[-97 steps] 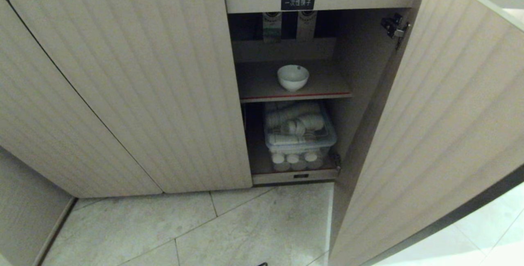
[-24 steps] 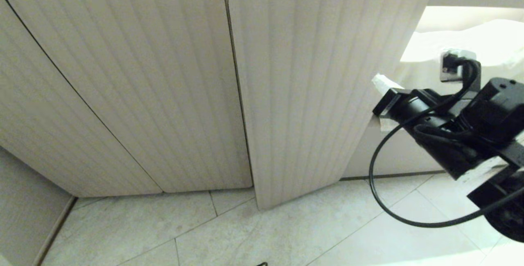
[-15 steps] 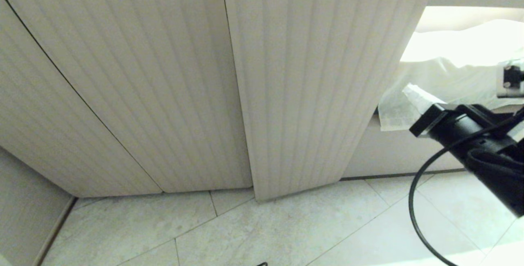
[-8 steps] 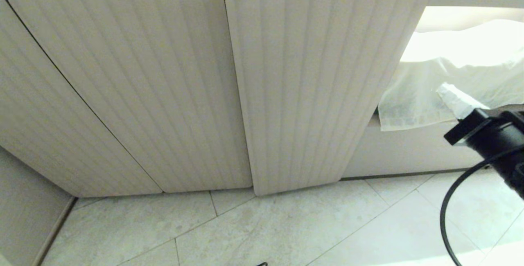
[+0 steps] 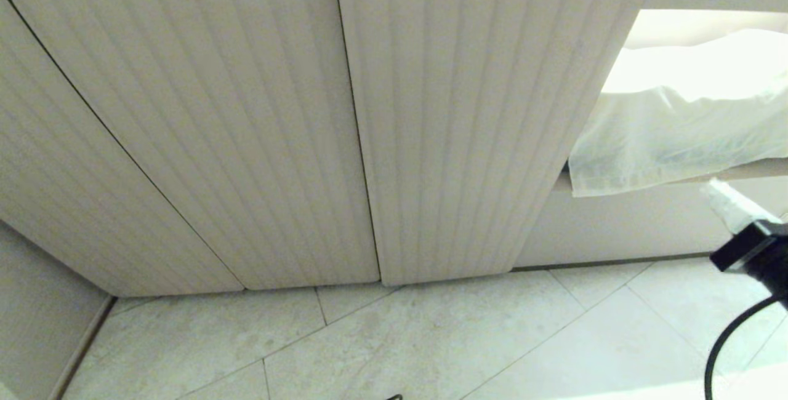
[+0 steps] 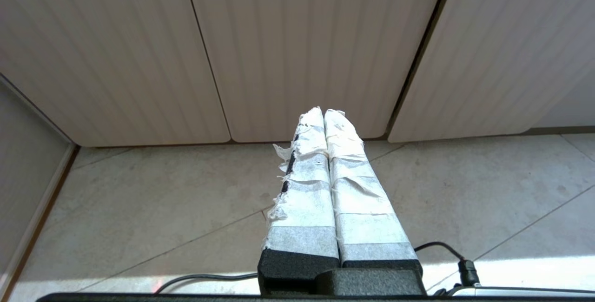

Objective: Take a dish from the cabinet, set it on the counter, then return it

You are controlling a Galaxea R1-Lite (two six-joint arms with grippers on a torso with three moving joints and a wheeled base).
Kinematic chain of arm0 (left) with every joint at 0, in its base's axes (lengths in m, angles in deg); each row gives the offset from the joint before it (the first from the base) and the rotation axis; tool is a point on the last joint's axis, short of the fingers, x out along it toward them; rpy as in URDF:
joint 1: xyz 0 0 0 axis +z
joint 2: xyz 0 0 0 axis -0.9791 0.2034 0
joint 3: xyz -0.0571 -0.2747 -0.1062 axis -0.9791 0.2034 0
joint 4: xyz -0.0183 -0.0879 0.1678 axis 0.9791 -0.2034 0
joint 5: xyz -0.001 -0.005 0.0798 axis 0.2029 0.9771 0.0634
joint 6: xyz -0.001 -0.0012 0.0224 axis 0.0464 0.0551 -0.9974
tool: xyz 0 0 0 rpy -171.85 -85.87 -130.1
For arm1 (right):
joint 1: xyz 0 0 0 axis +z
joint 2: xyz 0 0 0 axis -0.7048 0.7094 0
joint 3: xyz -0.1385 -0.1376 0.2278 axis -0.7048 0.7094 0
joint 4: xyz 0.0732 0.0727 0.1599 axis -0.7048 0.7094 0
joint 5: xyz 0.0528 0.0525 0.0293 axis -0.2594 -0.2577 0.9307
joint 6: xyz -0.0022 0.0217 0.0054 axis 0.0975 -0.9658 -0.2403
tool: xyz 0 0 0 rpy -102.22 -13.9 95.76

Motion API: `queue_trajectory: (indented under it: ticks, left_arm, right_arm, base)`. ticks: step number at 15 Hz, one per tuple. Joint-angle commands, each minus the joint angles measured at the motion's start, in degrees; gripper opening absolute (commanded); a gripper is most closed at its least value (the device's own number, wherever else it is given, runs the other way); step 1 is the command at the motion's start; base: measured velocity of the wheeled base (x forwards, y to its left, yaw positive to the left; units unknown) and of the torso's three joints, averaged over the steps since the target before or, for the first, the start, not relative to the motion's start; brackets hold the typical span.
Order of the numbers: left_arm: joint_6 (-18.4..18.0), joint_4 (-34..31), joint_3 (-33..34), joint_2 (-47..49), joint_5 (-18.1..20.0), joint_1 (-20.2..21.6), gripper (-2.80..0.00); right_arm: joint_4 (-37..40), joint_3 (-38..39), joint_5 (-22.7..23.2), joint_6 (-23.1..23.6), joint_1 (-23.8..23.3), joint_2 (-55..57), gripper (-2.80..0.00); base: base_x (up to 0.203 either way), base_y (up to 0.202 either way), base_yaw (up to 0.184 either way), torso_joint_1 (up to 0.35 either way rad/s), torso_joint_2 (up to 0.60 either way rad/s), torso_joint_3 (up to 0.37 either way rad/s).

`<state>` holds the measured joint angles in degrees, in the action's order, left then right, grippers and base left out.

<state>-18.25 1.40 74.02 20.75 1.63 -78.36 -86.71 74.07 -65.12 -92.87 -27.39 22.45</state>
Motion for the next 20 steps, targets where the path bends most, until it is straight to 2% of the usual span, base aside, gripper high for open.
queue_trajectory:
  ticks: [1,3,11,15,20]
  left_arm:
    - [0.0,0.0,0.0,0.0,0.0,0.0,-2.80]
    - [0.0,0.0,0.0,0.0,0.0,0.0,-2.80]
    - [0.0,0.0,0.0,0.0,0.0,0.0,-2.80]
    - [0.0,0.0,0.0,0.0,0.0,0.0,-2.80]
    - [0.0,0.0,0.0,0.0,0.0,0.0,-2.80]
  right_arm:
    - [-0.1,5.8,0.2,-0.1,-0.3,-2.2,-2.80]
    - [1.6,9.1,1.2,0.1,-0.3,-4.4,-2.80]
    - [21.2,9.1,1.3,0.0,-3.8,-12.7,-2.80]
    - [33.6,9.1,1.3,-1.0,-4.5,-20.1,-2.80]
    - [42.1,9.1,1.3,-1.0,-6.1,-25.8,-2.80]
  base:
    - [0.000,0.000,0.000,0.000,0.00,0.000]
    - [0.000,0.000,0.000,0.000,0.00,0.000]
    - [0.000,0.000,0.000,0.000,0.00,0.000]
    - [0.000,0.000,0.000,0.000,0.00,0.000]
    - [0.000,0.000,0.000,0.000,0.00,0.000]
